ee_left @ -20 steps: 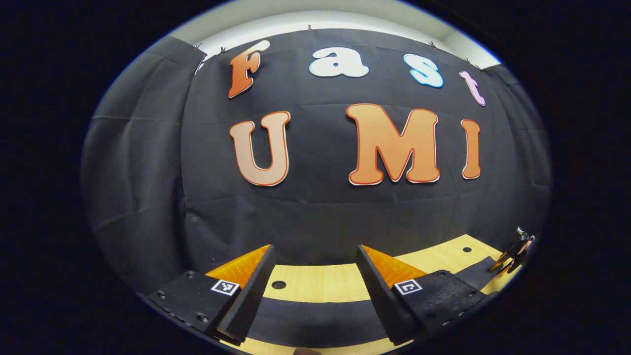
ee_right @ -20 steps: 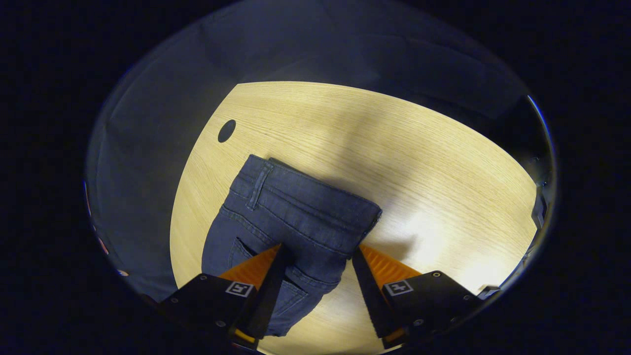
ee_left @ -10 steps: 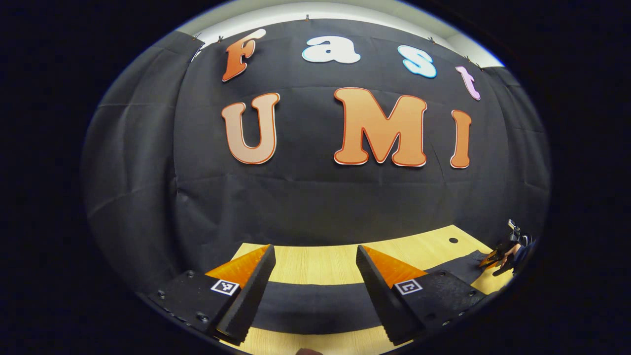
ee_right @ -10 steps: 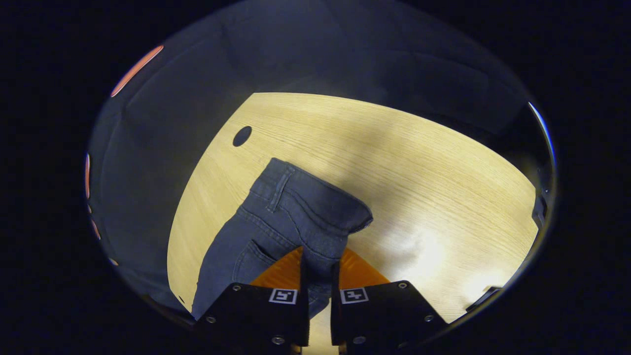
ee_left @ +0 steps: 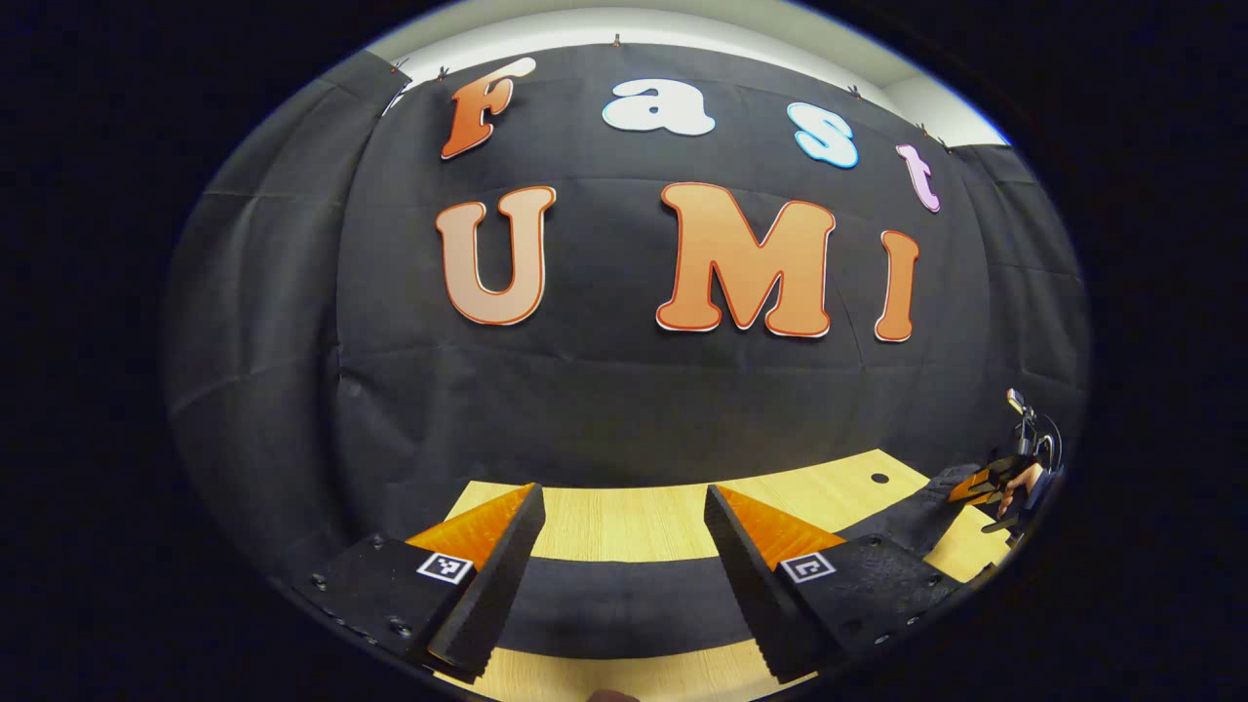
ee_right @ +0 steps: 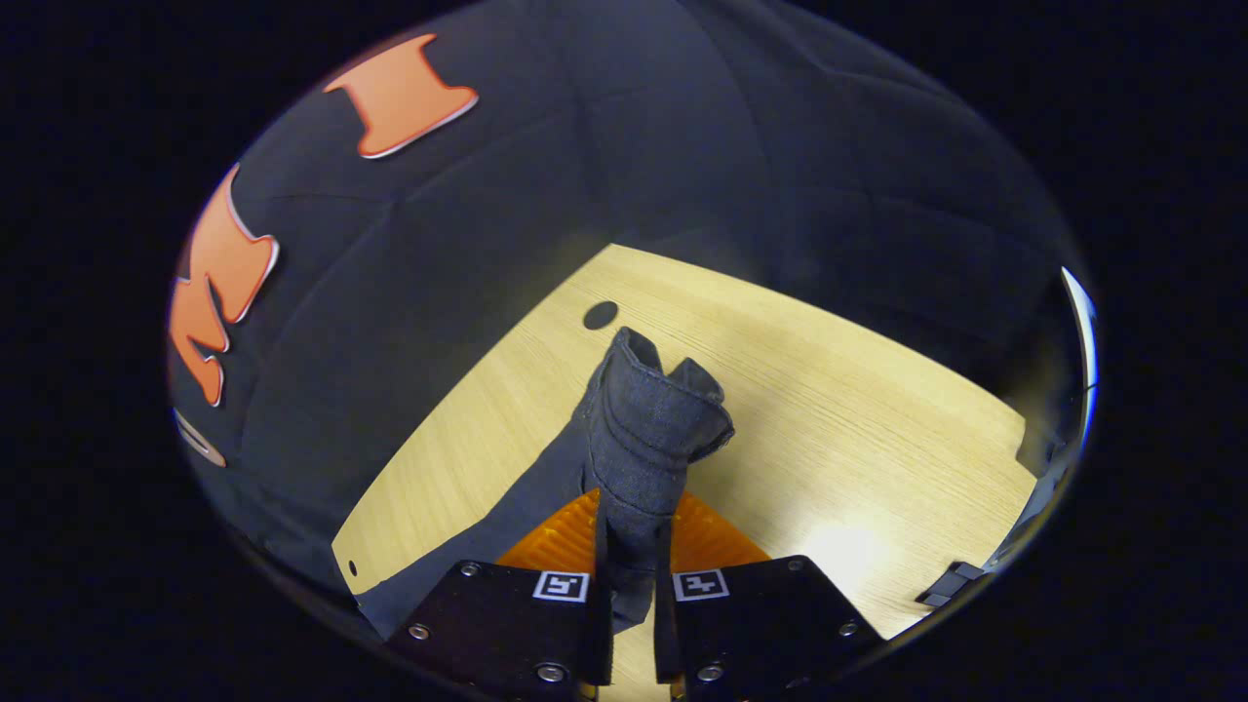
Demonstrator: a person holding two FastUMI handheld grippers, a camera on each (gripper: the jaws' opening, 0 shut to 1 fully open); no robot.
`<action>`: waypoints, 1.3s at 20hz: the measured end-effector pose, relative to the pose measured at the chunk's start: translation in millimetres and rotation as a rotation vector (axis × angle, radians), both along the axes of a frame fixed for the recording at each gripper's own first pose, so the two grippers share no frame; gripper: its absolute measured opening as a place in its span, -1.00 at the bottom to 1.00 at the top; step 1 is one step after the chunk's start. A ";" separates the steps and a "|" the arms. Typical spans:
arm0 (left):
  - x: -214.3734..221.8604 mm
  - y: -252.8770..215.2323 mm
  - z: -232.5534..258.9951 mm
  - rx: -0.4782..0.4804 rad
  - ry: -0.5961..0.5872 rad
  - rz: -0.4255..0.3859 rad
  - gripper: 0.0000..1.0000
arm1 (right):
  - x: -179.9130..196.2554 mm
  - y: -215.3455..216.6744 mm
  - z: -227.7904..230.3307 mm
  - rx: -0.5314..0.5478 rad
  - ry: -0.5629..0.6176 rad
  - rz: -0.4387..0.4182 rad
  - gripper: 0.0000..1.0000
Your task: Grasp the waist and the cuffs of the jeans and fold them to make the two legs overlap; first hold the waist and fold one-third of the jeans toward the cuffs, then hold the cuffs and fold the remaining one-third in the same direction to finish folding.
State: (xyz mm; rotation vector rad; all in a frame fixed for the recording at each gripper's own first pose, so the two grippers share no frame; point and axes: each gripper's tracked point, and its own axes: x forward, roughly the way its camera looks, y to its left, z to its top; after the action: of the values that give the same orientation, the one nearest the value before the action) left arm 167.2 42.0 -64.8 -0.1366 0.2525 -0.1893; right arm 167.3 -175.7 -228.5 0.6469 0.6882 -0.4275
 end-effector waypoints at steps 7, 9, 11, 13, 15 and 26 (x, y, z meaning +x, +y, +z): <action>-12.6 48.1 -4.5 -0.004 -0.020 0.075 0.96 | 10.7 86.8 54.8 -0.142 -0.064 0.195 -0.65; -14.3 52.5 -3.7 -0.012 -0.026 0.087 0.95 | 14.1 113.4 60.1 -0.198 -0.068 0.264 -0.66; -17.4 57.3 -8.8 -0.014 -0.016 0.090 0.94 | 18.0 136.4 65.1 -0.251 -0.071 0.319 -0.66; -19.0 67.2 -16.6 -0.015 0.001 0.103 0.94 | 20.9 162.3 69.6 -0.274 -0.079 0.375 -0.66; -20.2 77.0 -22.6 -0.017 0.016 0.122 0.95 | 20.8 183.5 70.7 -0.322 -0.081 0.434 -0.66; -35.9 134.5 -59.4 0.000 0.109 0.238 0.94 | 32.5 335.6 25.6 -0.378 -0.006 0.722 -0.66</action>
State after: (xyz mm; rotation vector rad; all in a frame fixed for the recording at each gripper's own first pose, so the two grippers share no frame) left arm 131.3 176.5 -124.1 -0.1755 0.3421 0.0546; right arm 199.8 159.9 -202.8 0.0193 0.7598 0.1182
